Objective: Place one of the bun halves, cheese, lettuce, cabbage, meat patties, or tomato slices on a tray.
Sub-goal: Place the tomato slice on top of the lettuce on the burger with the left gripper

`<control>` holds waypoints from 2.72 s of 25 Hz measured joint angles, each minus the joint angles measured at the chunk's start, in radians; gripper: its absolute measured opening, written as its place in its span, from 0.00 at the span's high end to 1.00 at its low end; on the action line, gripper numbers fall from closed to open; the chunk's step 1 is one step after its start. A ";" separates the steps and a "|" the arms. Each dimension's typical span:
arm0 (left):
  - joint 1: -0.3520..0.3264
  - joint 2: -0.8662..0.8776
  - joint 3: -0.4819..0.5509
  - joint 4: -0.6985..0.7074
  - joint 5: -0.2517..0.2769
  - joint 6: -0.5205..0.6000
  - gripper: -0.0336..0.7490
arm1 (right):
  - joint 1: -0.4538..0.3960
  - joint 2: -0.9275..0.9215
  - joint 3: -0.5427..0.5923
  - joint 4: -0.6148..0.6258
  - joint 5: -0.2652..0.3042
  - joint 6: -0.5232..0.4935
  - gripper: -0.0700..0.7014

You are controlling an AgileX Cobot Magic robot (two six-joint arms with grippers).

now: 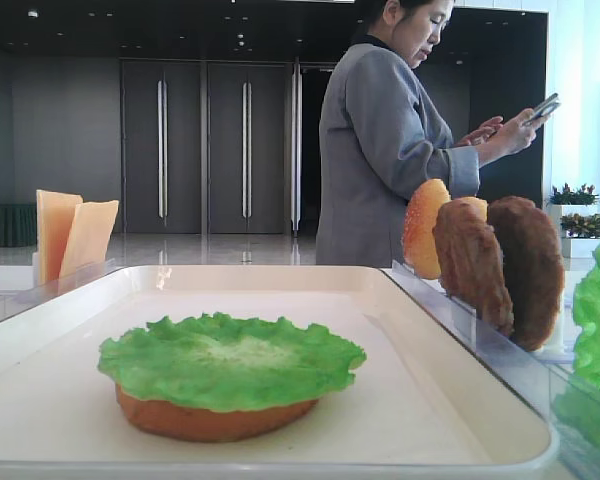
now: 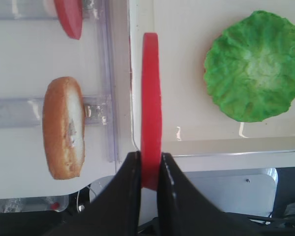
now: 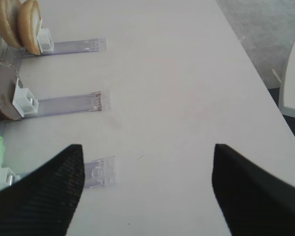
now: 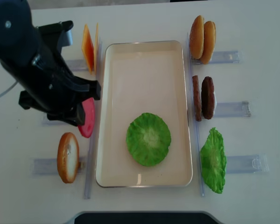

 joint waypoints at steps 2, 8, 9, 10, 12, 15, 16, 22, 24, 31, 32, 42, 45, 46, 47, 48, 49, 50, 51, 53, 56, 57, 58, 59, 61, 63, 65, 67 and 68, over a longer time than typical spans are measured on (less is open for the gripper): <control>0.000 -0.047 0.034 0.006 0.001 -0.018 0.88 | 0.000 0.000 0.000 0.000 0.000 0.000 0.24; 0.000 -0.146 0.095 0.023 0.006 -0.047 0.88 | 0.000 0.000 0.000 0.000 0.000 0.000 0.24; 0.000 -0.148 0.104 0.023 0.006 -0.047 0.88 | 0.000 0.000 0.000 0.000 0.000 0.000 0.24; 0.000 -0.148 0.111 0.024 0.006 -0.048 0.88 | 0.000 0.000 0.000 0.000 0.000 0.000 0.24; 0.000 -0.148 0.117 0.024 0.006 -0.048 0.88 | 0.000 0.000 0.000 0.000 0.000 0.000 0.24; 0.000 -0.148 0.118 0.019 0.007 -0.047 0.88 | 0.000 0.000 0.000 0.000 0.000 0.000 0.24; 0.000 -0.148 0.118 0.013 0.006 -0.039 0.88 | 0.000 0.000 0.000 0.000 0.000 0.000 0.24; 0.000 -0.097 0.118 -0.111 -0.061 0.097 0.88 | 0.000 0.000 0.000 0.000 0.000 0.000 0.24; 0.000 -0.068 0.118 -0.173 -0.089 0.188 0.88 | 0.000 0.000 0.000 0.000 0.000 0.000 0.24; 0.036 0.040 0.118 -0.424 -0.147 0.508 0.88 | 0.000 0.000 0.000 0.000 0.000 0.000 0.24; 0.057 0.052 0.118 -0.492 -0.162 0.557 0.88 | 0.000 0.000 0.000 0.000 0.000 0.000 0.24; 0.206 0.119 0.173 -0.761 -0.191 0.973 0.88 | 0.000 0.000 0.000 0.000 0.000 0.000 0.24; 0.208 0.152 0.225 -0.839 -0.191 1.087 0.88 | 0.000 0.000 0.000 0.000 0.000 0.000 0.24; 0.208 0.166 0.239 -0.874 -0.191 1.120 0.88 | 0.000 0.000 0.000 0.000 0.000 0.000 0.24; 0.208 0.179 0.248 -0.906 -0.192 1.163 0.88 | 0.000 0.000 0.000 0.000 0.000 0.000 0.24; 0.208 0.188 0.253 -0.944 -0.194 1.208 0.88 | 0.000 0.000 0.000 0.000 0.000 0.000 0.24; 0.208 0.195 0.258 -0.977 -0.199 1.249 0.88 | 0.000 0.000 0.000 0.000 0.000 0.000 0.24; 0.208 0.200 0.259 -0.994 -0.208 1.274 0.88 | 0.000 0.000 0.000 0.000 0.000 0.000 0.24; 0.208 0.203 0.259 -1.008 -0.220 1.296 0.88 | 0.000 0.000 0.000 0.000 0.000 0.000 0.24; 0.208 0.210 0.259 -1.021 -0.248 1.317 0.88 | 0.000 0.000 0.000 0.000 0.000 0.000 0.24; 0.209 0.235 0.259 -1.038 -0.275 1.321 0.88 | 0.000 0.000 0.000 0.000 0.000 0.000 0.24; 0.209 0.247 0.259 -1.042 -0.277 1.314 0.88 | 0.000 0.000 0.000 0.000 0.000 0.000 0.24; 0.209 0.262 0.259 -1.048 -0.277 1.302 0.88 | 0.000 0.000 0.000 0.000 0.000 0.000 0.24; 0.209 0.276 0.259 -1.051 -0.277 1.293 0.88 | 0.000 0.000 0.000 0.000 0.000 0.000 0.24; 0.209 0.310 0.259 -1.058 -0.277 1.286 0.88 | 0.000 0.000 0.000 0.000 0.000 0.000 0.24; 0.209 0.344 0.259 -1.072 -0.276 1.284 0.88 | 0.000 0.000 0.000 0.000 0.000 0.000 0.24; 0.209 0.373 0.259 -1.083 -0.276 1.284 0.88 | 0.000 0.000 0.000 0.000 0.000 0.000 0.24; 0.209 0.389 0.259 -1.096 -0.279 1.284 0.88 | 0.000 0.000 0.000 0.000 0.000 0.000 0.24; 0.209 0.393 0.259 -1.099 -0.286 1.284 0.88 | 0.000 0.000 0.000 0.000 0.000 0.000 0.24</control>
